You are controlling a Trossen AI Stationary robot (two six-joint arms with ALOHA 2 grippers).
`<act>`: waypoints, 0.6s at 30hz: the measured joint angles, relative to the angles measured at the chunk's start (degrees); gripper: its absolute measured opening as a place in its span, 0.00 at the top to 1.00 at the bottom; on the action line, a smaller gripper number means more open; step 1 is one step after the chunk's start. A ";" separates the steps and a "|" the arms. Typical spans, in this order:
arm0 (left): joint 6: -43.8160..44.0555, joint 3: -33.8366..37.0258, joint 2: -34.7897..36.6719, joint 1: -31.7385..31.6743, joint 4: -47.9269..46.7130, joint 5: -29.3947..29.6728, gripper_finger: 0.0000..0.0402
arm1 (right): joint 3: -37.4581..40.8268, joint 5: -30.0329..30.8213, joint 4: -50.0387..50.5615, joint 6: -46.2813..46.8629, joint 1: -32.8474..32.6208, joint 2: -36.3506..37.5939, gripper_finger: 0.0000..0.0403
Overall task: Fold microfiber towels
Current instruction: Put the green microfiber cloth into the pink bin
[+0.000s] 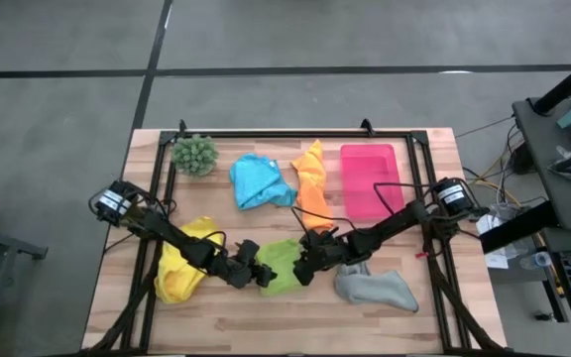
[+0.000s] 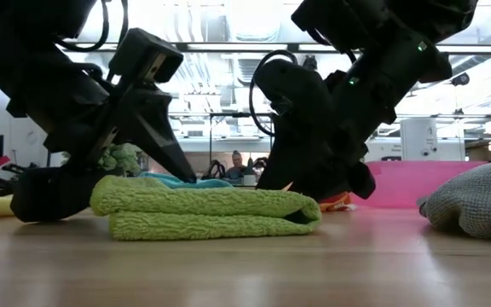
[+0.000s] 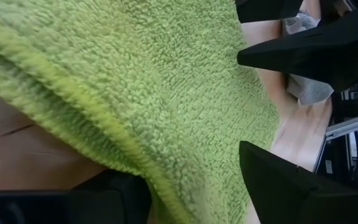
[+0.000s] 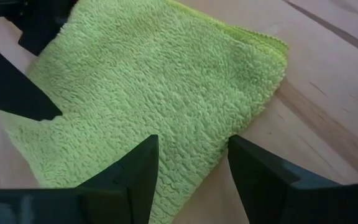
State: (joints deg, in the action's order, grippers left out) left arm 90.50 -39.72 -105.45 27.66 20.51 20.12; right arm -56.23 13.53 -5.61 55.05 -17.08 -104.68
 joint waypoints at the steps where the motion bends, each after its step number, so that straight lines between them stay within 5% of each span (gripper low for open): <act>1: 0.00 0.00 0.00 0.00 -0.01 -0.02 0.51 | -0.02 0.34 -0.31 0.24 0.00 -0.43 0.55; 11: -1.05 -0.04 0.07 0.07 -0.05 0.13 0.67 | -0.04 -4.08 -9.60 -2.37 0.10 -3.57 0.56; 18: -2.21 -0.07 0.06 0.17 0.12 1.92 0.74 | 0.04 -4.85 -10.09 -4.24 0.26 -3.68 0.72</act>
State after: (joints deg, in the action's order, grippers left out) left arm 88.29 -39.79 -105.39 27.83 20.63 22.03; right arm -56.18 8.68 -15.70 50.81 -16.82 -108.36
